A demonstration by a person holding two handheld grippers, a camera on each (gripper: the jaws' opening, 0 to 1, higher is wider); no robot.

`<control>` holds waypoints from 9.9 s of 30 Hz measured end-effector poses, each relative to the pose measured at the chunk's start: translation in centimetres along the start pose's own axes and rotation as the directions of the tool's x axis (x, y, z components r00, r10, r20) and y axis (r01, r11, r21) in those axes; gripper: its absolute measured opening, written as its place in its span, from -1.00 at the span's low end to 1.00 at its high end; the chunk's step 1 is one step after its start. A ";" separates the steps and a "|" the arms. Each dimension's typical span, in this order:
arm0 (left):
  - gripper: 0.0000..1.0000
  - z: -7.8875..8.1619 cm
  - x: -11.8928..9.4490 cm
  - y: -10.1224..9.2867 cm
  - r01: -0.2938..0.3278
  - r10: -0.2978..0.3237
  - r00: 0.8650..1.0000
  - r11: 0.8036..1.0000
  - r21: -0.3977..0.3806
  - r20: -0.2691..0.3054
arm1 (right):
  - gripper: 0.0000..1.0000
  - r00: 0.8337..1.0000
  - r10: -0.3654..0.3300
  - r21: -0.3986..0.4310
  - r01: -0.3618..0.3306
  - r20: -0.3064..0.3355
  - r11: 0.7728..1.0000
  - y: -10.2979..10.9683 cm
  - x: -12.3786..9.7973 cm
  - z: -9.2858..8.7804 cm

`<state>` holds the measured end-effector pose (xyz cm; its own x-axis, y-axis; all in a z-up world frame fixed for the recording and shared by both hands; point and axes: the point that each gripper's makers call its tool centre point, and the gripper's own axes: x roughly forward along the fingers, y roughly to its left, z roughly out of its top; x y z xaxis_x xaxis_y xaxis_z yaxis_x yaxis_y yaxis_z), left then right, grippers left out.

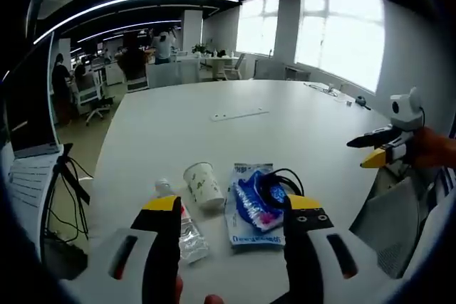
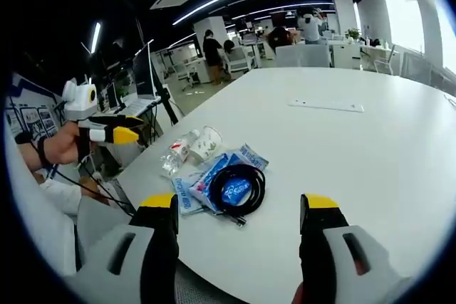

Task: Arrange the tabletop items into an orderly group along one side of the table until the central work area is clear of visible clutter.

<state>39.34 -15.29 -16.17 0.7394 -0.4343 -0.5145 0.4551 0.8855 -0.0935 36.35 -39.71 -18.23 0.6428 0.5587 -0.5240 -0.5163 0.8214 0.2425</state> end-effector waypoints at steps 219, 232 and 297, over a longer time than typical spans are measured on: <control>-0.29 -4.1 9.3 10.2 -0.233 0.152 0.921 0.953 -0.195 -0.358 | 0.32 0.995 0.033 0.042 -0.029 -0.093 0.999 0.3 0.6 -3.6; -0.30 -3.7 7.9 9.7 -0.241 0.189 0.928 0.962 -0.131 -0.322 | 0.32 0.997 0.025 0.044 -0.022 -0.077 0.999 -0.2 -0.2 -3.6; -0.25 -6.0 6.6 9.1 -0.201 0.175 0.939 0.978 -0.058 -0.297 | 0.33 0.989 0.118 -0.025 -0.120 -0.085 0.992 -0.7 1.7 -2.0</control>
<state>45.39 -9.14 -25.53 0.6262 -0.2036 -0.7526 0.2681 0.9627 -0.0374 36.65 -39.61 -20.90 0.5272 0.6396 -0.5595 -0.6036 0.7453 0.2832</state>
